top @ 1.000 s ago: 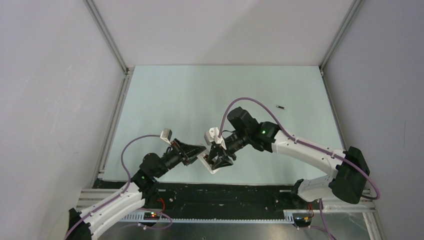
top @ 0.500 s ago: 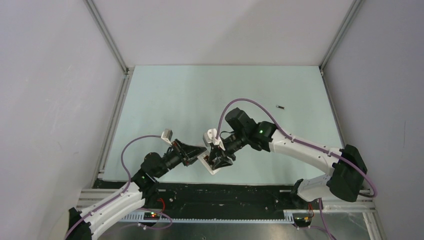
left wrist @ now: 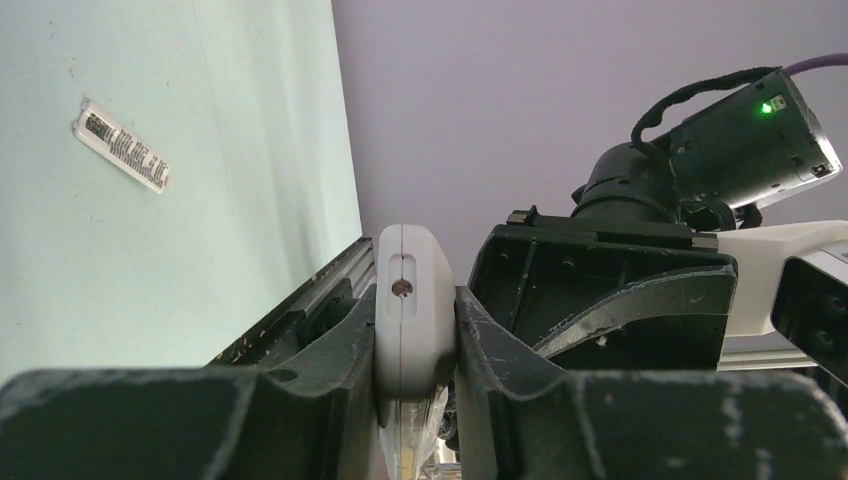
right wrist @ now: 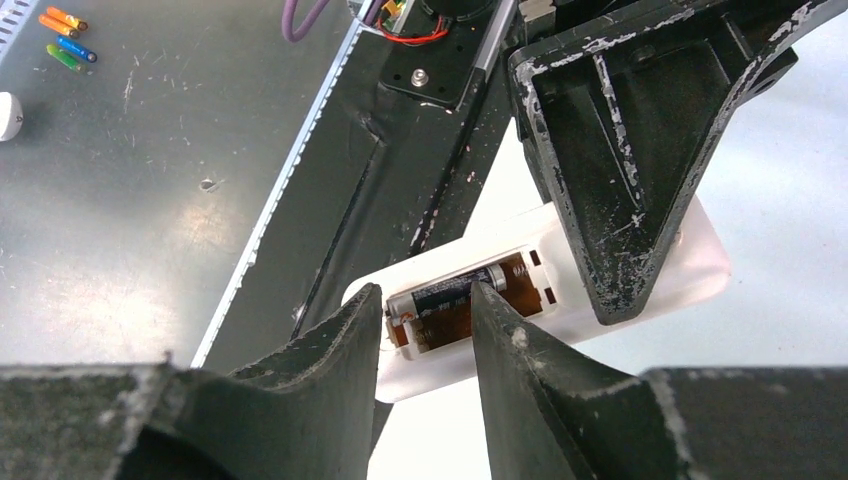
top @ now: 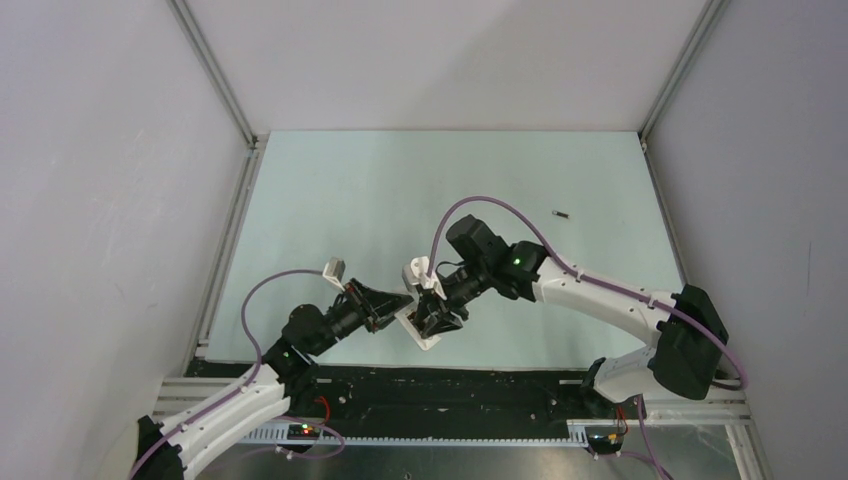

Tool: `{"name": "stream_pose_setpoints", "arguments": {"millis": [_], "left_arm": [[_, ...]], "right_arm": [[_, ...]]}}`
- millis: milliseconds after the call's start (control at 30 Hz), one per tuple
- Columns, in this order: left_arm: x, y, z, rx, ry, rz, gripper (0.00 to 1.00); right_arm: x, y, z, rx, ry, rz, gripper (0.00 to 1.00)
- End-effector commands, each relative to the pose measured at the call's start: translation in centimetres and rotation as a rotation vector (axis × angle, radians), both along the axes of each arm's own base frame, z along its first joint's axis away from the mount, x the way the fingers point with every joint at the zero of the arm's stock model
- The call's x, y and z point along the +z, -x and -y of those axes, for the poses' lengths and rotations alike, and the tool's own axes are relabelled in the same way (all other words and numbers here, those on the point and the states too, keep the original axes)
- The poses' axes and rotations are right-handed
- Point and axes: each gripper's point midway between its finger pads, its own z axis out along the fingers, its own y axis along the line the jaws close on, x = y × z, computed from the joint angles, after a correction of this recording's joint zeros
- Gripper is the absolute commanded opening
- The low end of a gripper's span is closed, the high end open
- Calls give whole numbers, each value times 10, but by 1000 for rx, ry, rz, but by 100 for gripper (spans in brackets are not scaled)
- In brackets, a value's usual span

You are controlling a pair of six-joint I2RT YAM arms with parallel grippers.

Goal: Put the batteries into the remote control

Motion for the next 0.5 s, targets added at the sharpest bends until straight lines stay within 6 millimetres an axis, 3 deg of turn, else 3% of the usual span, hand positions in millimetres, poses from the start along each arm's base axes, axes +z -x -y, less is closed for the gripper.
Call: {"name": "stream_pose_setpoints", "arguments": {"millis": [0,467], "left_arm": [[62,7,0,-33,115,155,0],[74,14,1,-60,130,191,0]], "right_arm": [[1,-7,-5,-11,10,24,42],[-3,-12,-9,-8,20,25,37]]}}
